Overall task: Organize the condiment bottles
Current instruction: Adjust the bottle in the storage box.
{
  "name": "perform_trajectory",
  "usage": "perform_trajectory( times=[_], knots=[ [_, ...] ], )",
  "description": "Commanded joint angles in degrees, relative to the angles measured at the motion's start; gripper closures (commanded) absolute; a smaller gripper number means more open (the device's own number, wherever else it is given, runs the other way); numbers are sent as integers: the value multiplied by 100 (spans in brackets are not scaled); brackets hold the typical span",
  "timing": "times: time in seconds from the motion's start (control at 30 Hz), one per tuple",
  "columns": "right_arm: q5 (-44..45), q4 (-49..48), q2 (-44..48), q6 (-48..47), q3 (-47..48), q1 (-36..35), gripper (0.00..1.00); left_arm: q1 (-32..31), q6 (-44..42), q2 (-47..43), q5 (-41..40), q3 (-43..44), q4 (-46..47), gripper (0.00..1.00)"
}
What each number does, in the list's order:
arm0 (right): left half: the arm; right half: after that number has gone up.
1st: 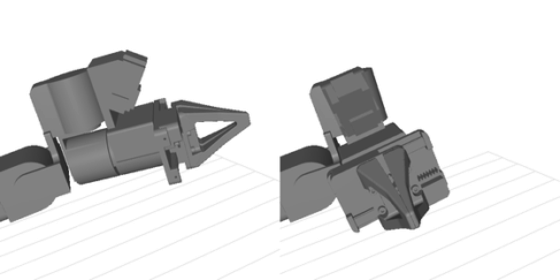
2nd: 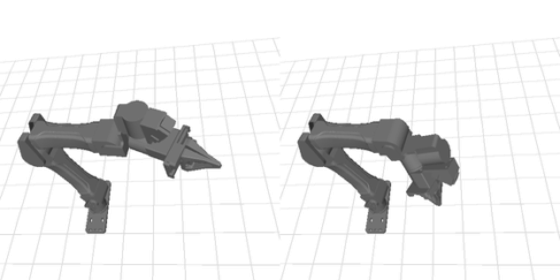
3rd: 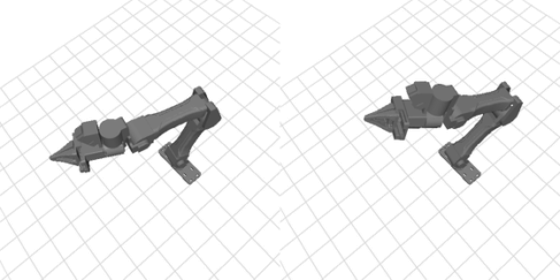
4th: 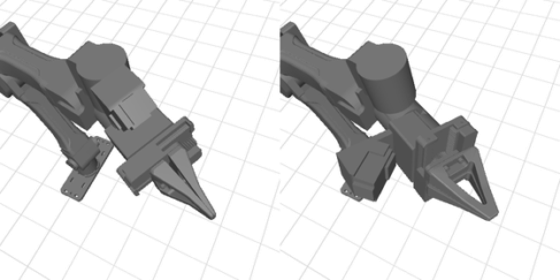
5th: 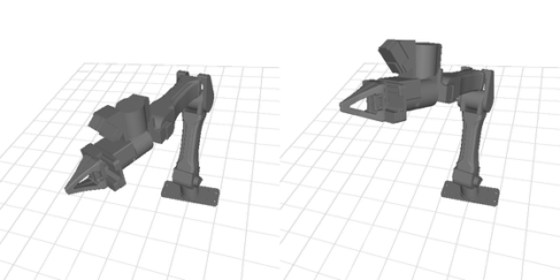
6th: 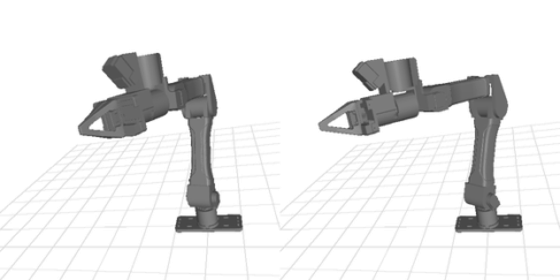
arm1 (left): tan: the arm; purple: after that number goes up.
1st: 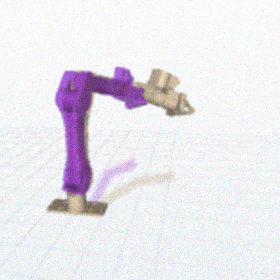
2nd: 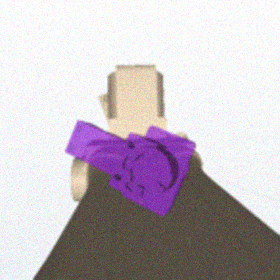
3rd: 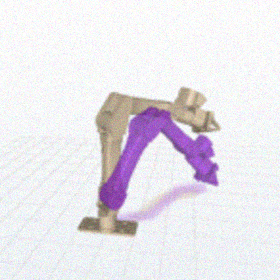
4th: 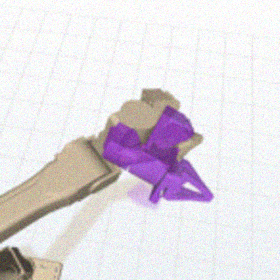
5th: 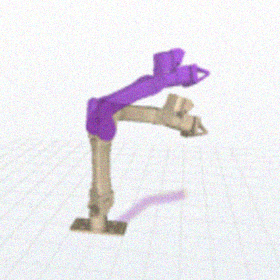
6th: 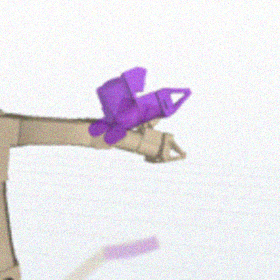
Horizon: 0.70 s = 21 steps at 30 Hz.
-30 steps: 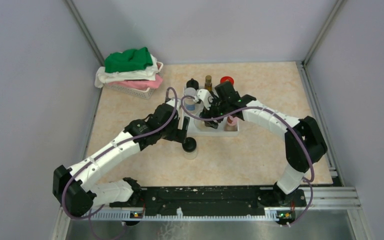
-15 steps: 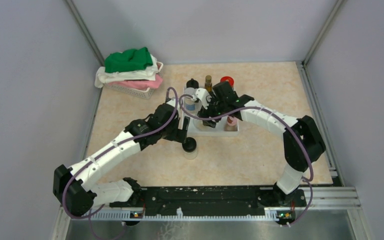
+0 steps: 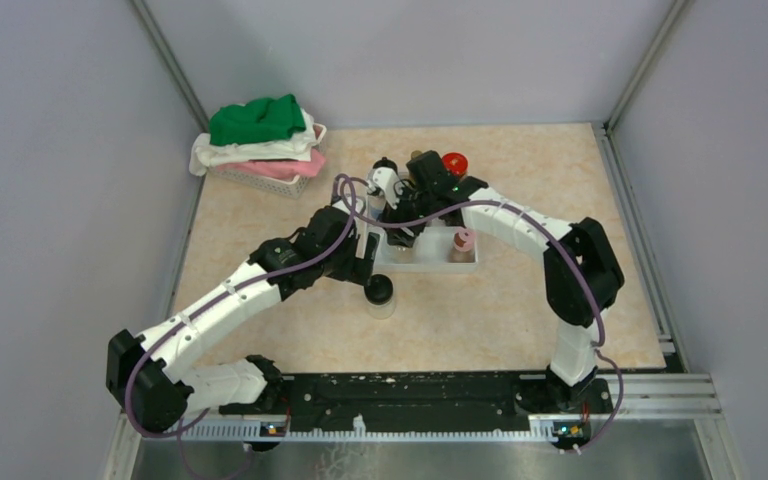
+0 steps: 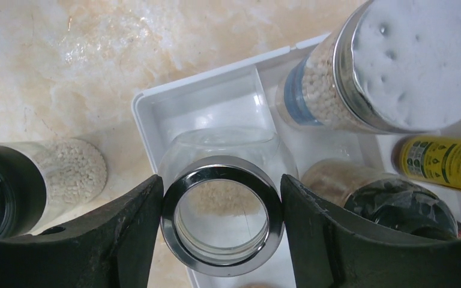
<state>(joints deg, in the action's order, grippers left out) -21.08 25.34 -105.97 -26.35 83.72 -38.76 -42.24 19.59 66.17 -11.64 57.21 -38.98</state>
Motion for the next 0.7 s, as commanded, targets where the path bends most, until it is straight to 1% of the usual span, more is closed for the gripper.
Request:
perform_trajectory(
  times=[0.0,0.1,0.13,0.17,0.33,0.53,0.6,0.67],
  knots=[
    [110,-181,-288,-30,292,27,31,48,-112,-32,-107,-34,192,1],
    [112,-265,-301,96,291,20,22,75,-136,-32,-102,-43,194,1],
    [132,-332,-275,169,275,23,13,83,-140,-38,-93,-36,190,1],
    [137,-389,-230,215,242,20,10,91,-140,-38,-86,-35,197,1],
    [156,-724,81,494,182,21,7,96,-141,-48,-50,-9,199,1],
    [298,-858,339,929,441,23,5,102,-110,-147,-31,1,169,1],
    [577,-891,481,1148,448,25,6,97,-97,-173,-31,1,142,1],
    [888,-852,664,1344,389,25,11,102,-88,-221,-31,-15,120,1]
  ],
)
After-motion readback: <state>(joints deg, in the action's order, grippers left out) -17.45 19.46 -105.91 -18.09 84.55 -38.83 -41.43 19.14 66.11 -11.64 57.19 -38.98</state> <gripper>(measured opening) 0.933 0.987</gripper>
